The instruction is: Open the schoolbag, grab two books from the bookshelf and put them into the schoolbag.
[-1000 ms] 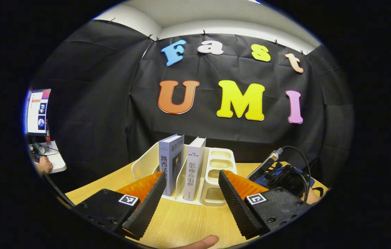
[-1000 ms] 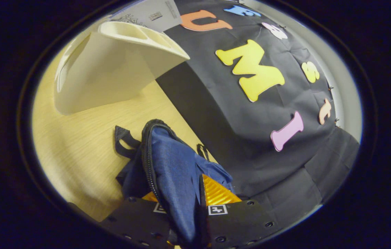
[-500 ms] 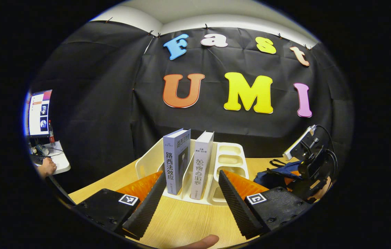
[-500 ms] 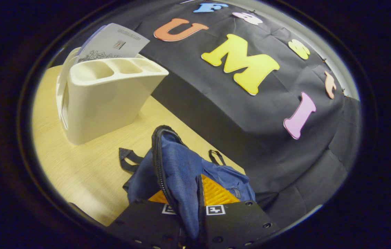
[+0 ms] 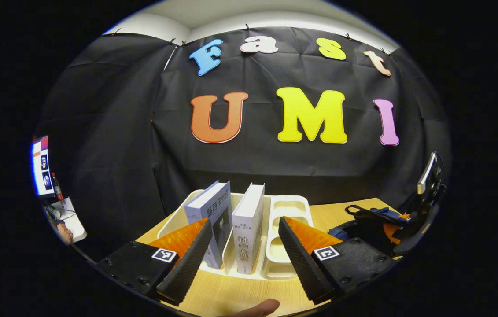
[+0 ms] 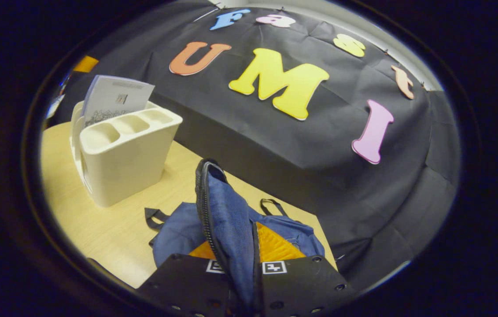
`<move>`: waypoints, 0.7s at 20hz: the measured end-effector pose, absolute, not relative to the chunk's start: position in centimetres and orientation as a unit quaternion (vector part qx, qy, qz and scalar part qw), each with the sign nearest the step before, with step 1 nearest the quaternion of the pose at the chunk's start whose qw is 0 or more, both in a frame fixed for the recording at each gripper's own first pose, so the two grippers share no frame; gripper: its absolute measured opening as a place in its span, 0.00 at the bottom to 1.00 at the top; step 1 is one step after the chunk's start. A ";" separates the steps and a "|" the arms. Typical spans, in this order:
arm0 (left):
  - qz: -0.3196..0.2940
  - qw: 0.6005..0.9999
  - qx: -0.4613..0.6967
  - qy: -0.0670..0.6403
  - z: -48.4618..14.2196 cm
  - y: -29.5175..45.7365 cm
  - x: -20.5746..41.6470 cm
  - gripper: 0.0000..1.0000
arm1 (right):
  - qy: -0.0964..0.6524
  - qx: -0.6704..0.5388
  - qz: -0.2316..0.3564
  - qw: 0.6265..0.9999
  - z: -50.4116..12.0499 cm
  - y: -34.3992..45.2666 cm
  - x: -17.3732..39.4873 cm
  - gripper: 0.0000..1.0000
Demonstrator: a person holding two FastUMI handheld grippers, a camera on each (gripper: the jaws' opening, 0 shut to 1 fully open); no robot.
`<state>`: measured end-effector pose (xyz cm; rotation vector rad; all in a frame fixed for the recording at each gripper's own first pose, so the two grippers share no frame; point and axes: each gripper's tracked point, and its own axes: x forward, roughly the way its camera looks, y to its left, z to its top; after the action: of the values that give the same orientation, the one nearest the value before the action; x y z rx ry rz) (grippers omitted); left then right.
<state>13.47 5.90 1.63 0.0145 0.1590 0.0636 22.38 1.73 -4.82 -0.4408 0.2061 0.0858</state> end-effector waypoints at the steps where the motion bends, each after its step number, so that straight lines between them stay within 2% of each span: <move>1: 0.023 0.996 0.000 0.082 2.0 5.7 14.4 0.97 | 0.099 -0.200 0.046 0.974 -4.3 0.8 22.6 0.07; 6: 0.016 0.991 -0.074 0.113 3.5 6.7 18.5 0.97 | 0.089 -0.107 0.057 0.989 -0.9 -3.9 22.4 0.07; 9: 0.033 0.990 -0.048 0.132 4.4 8.2 21.2 0.96 | 0.084 -0.063 0.070 0.992 -0.2 -5.9 22.2 0.07; 14: 0.012 0.983 0.034 0.181 4.0 7.2 24.7 0.95 | 0.083 -0.021 0.078 0.993 0.4 -8.7 22.3 0.07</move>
<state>24.70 7.18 4.03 0.0680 0.3639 0.0244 22.29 -8.71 0.42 -0.0413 0.1659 0.1564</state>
